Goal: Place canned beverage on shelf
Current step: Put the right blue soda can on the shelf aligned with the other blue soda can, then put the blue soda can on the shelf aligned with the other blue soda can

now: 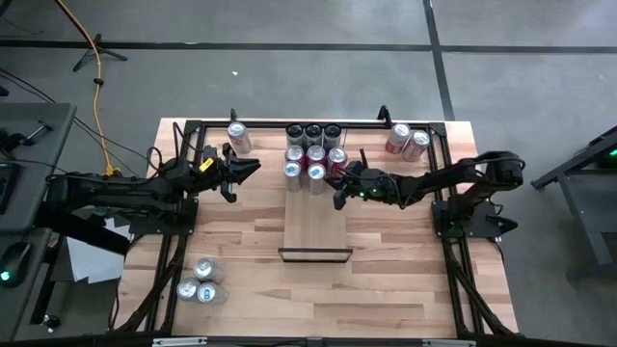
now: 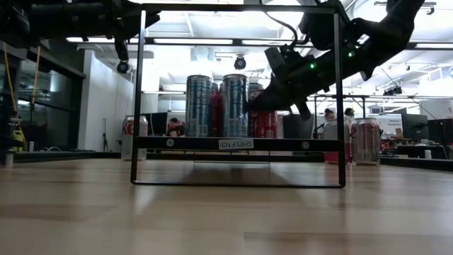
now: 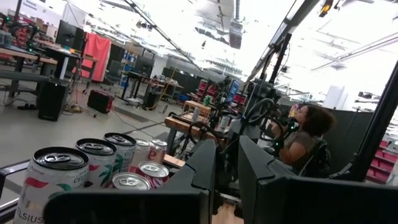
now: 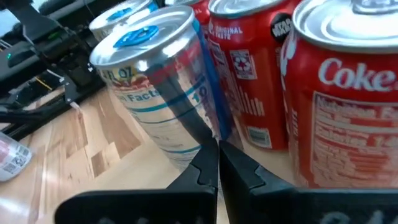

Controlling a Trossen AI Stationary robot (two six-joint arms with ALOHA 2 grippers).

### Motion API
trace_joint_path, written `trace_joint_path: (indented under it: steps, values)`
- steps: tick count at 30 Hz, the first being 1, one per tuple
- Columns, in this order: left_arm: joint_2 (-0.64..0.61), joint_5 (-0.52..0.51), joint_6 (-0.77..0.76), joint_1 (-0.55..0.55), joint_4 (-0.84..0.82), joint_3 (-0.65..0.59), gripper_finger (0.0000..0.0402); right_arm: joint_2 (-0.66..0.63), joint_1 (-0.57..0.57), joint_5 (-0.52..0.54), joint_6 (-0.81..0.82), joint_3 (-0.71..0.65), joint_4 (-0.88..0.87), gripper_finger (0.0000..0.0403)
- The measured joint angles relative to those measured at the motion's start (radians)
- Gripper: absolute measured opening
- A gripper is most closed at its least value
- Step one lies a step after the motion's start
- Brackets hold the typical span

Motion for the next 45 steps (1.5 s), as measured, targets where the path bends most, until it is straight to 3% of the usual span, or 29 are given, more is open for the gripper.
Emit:
trace_joint_path:
  steps: [23,32,37,45]
  values:
    - [0.000,0.006,0.017,0.000,0.013,0.000,0.0016,0.003,-0.001,0.007,0.025,0.002,0.077,0.0000]
    - [0.000,0.006,0.027,0.000,0.012,0.000,0.0016,0.053,-0.001,-0.001,0.017,0.099,-0.044,0.0000]
    - [0.000,0.006,0.027,0.000,0.011,0.000,0.0016,0.050,-0.001,0.051,0.017,0.104,-0.098,0.0000]
    - [-0.052,0.069,0.032,0.008,-0.056,0.000,0.0016,-0.075,0.008,-0.009,-0.090,0.103,-0.279,0.0000]
